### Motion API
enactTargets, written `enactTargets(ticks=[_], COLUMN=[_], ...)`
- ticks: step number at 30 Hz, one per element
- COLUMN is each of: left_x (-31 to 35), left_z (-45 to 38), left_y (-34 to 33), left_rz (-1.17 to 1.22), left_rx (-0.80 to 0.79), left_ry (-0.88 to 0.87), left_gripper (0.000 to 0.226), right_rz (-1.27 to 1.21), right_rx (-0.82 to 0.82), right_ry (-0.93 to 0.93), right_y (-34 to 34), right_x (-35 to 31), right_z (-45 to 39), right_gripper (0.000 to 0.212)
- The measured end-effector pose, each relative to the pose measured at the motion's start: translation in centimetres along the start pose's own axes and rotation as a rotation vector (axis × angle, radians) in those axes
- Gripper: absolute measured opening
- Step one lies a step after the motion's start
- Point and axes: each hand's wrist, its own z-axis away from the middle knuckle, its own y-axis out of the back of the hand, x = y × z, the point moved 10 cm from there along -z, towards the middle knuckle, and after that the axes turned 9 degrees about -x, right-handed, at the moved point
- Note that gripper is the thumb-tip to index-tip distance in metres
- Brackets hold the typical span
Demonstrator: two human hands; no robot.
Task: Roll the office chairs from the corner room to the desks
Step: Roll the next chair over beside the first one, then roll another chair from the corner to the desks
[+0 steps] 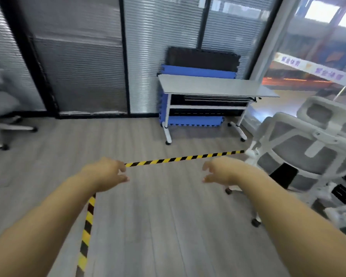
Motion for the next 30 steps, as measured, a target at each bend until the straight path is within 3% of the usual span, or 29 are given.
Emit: enactTargets(ticks=[7,15,30], left_x=[-20.9,-43.9,-70.0], left_z=[8.3,17.9,27.9], left_y=[1.1,1.3,2.0], left_rz=[0.134,0.15,0.349], left_rx=[0.084,0.125,0.203], left_ry=[0.214,0.467,0.875], left_gripper=[0.045,0.045,0.045], right_rz=[0.16,0.212,0.455], right_rx=[0.057,0.084,0.049], right_ry=[0.233,0.523,0.876], right_y=[5.0,7.9,13.1], right_x=[-22.5,-49.2,-83.8], right_z=[-3.9,-6.4,-12.1], right_gripper=[0.047,0.053,0.057])
